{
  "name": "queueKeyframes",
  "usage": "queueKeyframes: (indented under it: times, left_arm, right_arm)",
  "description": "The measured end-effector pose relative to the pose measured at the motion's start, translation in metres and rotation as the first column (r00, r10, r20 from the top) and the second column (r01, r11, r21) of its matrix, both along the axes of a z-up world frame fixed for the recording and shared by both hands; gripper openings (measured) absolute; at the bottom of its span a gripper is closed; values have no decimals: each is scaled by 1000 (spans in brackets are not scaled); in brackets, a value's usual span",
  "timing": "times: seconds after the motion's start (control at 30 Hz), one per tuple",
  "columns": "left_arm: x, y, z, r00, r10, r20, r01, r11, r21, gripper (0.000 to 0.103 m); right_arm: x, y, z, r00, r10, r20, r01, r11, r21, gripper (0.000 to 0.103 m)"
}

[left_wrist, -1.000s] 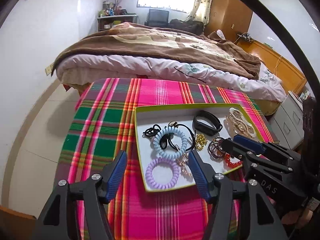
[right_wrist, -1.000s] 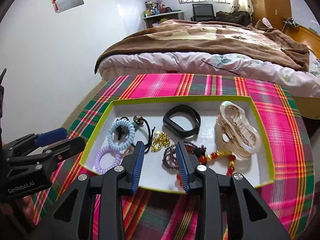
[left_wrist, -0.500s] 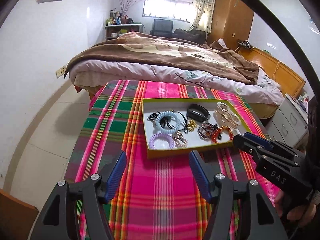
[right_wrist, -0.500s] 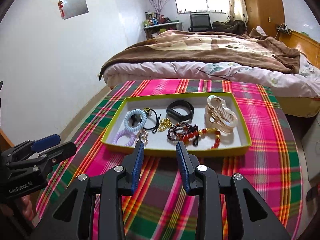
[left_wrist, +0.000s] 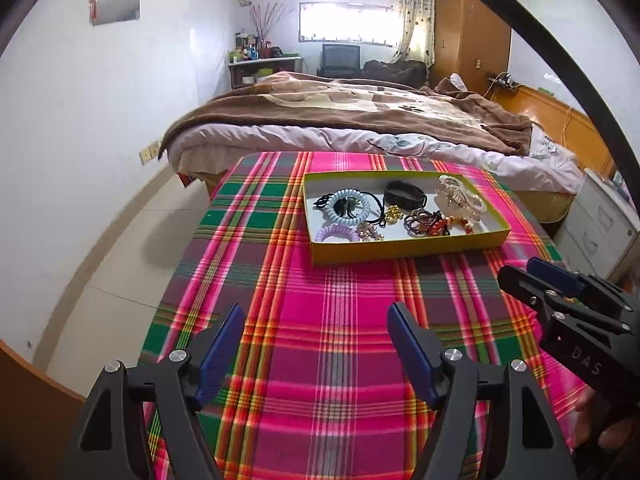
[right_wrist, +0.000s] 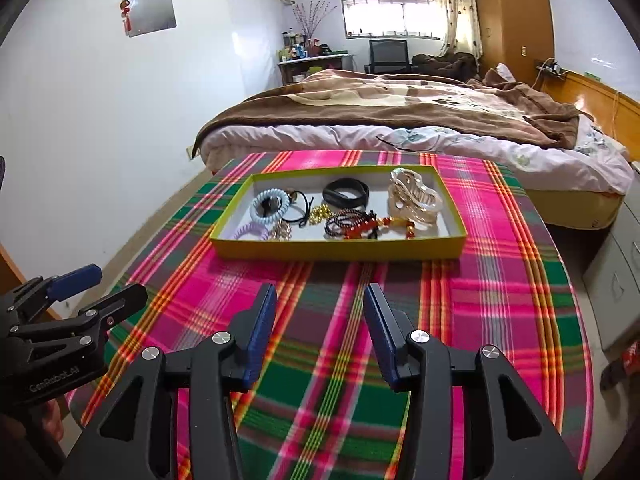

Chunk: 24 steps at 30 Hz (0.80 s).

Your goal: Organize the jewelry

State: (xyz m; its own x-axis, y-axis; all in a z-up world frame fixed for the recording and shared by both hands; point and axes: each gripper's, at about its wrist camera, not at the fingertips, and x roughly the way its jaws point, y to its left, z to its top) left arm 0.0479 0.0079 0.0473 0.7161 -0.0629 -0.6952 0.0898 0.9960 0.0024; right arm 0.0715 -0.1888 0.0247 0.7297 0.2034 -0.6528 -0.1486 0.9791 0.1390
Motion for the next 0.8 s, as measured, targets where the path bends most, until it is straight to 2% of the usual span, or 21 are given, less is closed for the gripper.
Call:
queueKeyframes:
  times: [0.27, 0.4, 0.57, 0.8]
  left_arm:
    - [-8, -9, -7, 1000, 19, -10, -18, 998, 68, 74]
    - [-7, -9, -9, 1000, 23, -20, -22, 998, 51, 74]
    - [-7, -11, -10, 999, 42, -27, -40, 997, 66, 74]
    - [-9, -7, -8, 999, 36, -14, -36, 999, 18, 74]
  right_arm:
    - [-9, 1, -3, 1000, -12, -1, 12, 1000, -3, 46]
    - [-9, 1, -3, 1000, -16, -1, 16, 1000, -8, 46]
    - [-9, 0, -3, 1000, -26, -3, 26, 1000, -3, 46]
    - [-10, 0, -5, 999, -30, -12, 30, 1000, -1, 46]
